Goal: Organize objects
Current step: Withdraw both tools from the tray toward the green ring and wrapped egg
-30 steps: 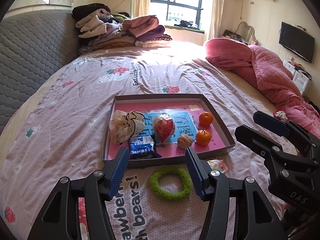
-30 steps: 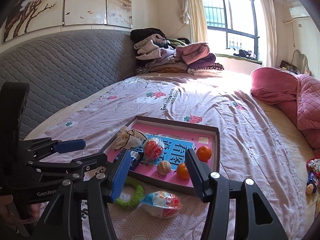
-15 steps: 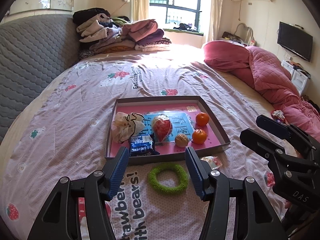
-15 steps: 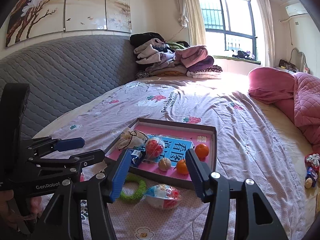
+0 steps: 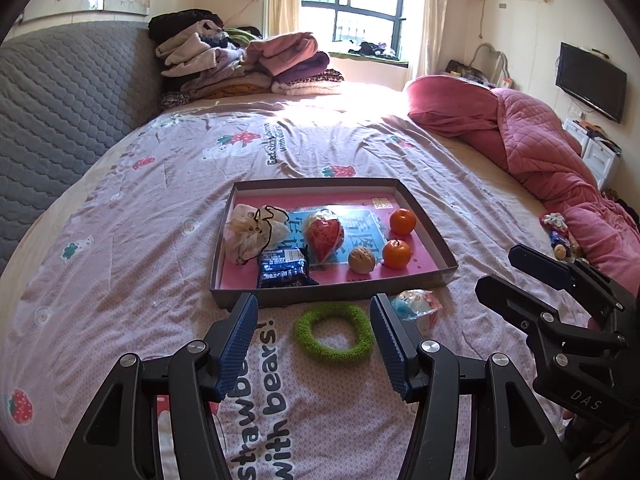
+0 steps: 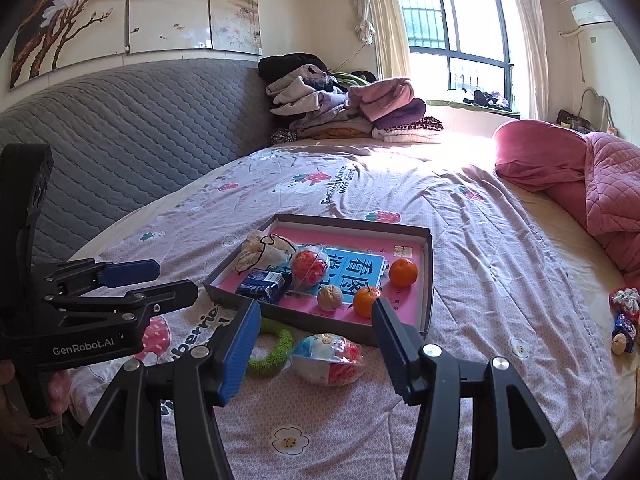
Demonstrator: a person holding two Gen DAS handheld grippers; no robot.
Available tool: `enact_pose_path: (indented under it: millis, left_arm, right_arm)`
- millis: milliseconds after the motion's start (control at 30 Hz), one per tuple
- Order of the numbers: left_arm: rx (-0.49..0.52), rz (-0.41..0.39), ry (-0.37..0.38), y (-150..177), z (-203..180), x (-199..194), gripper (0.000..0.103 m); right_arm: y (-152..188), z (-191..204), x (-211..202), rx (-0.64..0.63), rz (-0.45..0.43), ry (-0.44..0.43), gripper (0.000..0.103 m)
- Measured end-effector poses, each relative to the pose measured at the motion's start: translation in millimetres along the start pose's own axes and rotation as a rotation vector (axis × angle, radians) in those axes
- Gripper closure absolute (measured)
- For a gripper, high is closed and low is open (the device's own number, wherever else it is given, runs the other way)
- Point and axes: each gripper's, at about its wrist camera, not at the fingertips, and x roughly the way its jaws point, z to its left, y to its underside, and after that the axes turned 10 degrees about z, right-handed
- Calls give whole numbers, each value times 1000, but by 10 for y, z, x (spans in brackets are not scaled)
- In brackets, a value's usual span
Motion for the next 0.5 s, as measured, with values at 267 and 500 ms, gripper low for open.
enact_pose_path:
  millis: [267, 500]
  left_arm:
    - [-12, 28, 7, 101, 47, 64, 43]
    - [-10, 65, 1, 182, 49, 213, 43]
  right_arm:
    - [100, 16, 37, -1, 28, 9, 45]
    - [181, 13, 121, -1, 59, 20, 45]
